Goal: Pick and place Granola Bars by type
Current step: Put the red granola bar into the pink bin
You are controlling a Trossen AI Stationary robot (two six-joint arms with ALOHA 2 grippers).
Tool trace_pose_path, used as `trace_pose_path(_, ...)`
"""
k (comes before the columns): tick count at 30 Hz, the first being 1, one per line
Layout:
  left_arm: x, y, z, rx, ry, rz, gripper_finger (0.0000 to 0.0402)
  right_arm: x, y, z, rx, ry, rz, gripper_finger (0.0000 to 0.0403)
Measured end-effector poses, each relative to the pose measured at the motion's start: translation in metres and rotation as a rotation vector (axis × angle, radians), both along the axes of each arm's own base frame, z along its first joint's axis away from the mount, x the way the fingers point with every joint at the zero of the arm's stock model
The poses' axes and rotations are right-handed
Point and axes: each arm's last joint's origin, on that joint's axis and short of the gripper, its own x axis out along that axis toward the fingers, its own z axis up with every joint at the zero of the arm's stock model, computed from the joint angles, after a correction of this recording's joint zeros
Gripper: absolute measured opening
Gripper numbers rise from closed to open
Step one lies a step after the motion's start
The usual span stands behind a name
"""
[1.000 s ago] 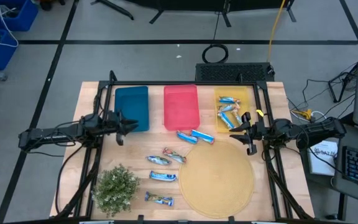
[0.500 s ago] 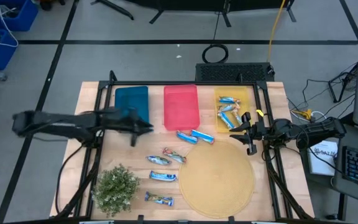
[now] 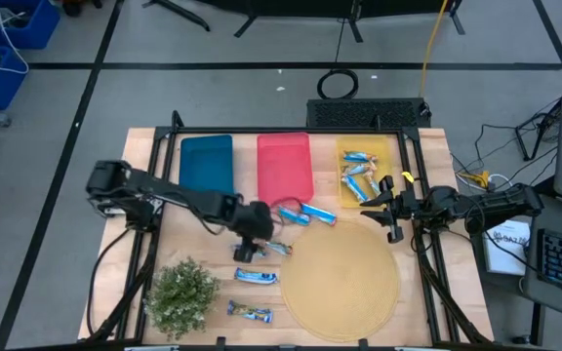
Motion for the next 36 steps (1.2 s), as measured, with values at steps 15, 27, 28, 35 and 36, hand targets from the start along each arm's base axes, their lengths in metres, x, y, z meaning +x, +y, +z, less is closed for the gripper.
trace_pose_path(15,0.047,-0.012,-0.044,0.113,0.105,0.022,0.0215,0.000,0.000,0.000,0.000,0.001,0.002,0.0087)
trace_pose_path(27,0.055,-0.005,-0.062,0.089,0.128,-0.024,0.0172,0.000,0.000,0.000,-0.001,0.001,0.003,0.0087)
trace_pose_path(28,0.054,-0.006,-0.060,0.091,0.122,-0.041,0.0156,0.000,0.000,0.000,-0.001,0.001,0.003,0.0086)
trace_pose_path(35,0.049,-0.014,-0.029,0.214,0.012,-0.090,0.0020,0.000,0.000,0.000,0.000,0.001,0.003,0.0086)
trace_pose_path(36,0.047,-0.014,-0.025,0.234,0.001,-0.081,0.0021,0.000,0.000,0.000,-0.001,0.001,0.003,0.0086)
